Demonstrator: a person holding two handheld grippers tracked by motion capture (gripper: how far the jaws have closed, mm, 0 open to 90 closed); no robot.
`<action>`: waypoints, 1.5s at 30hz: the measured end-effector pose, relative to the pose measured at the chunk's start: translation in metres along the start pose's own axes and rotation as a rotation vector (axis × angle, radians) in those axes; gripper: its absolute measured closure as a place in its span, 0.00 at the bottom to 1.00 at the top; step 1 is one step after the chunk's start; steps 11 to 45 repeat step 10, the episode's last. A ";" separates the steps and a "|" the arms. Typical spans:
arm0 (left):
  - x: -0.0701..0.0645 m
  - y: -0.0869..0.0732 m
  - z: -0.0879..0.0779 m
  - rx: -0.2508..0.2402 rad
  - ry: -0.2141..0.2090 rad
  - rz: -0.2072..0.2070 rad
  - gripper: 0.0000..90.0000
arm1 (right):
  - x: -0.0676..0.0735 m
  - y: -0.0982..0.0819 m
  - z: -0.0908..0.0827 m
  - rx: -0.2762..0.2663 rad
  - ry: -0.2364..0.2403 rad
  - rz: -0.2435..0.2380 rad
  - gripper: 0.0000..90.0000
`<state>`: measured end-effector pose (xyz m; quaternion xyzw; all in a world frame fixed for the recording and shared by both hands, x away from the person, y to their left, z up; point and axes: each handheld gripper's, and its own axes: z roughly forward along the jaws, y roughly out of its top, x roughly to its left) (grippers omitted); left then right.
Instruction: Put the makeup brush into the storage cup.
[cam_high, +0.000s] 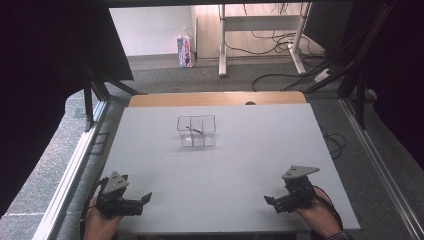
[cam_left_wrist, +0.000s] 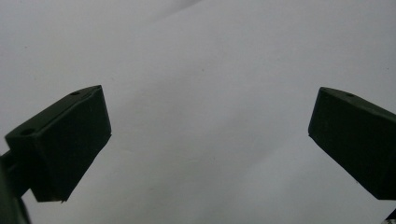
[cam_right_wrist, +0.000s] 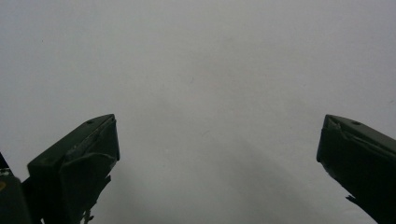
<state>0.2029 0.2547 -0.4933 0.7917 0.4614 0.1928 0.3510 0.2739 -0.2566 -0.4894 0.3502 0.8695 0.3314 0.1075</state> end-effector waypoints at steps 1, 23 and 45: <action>0.000 0.000 0.000 -0.001 -0.002 -0.002 0.00 | 0.000 0.000 0.000 0.001 0.001 0.000 0.00; 0.001 0.000 0.001 0.008 0.000 -0.010 0.00 | 0.000 0.000 0.001 0.009 -0.002 -0.005 0.00; 0.001 0.000 0.001 0.008 0.000 -0.010 0.00 | 0.000 0.000 0.001 0.009 -0.002 -0.005 0.00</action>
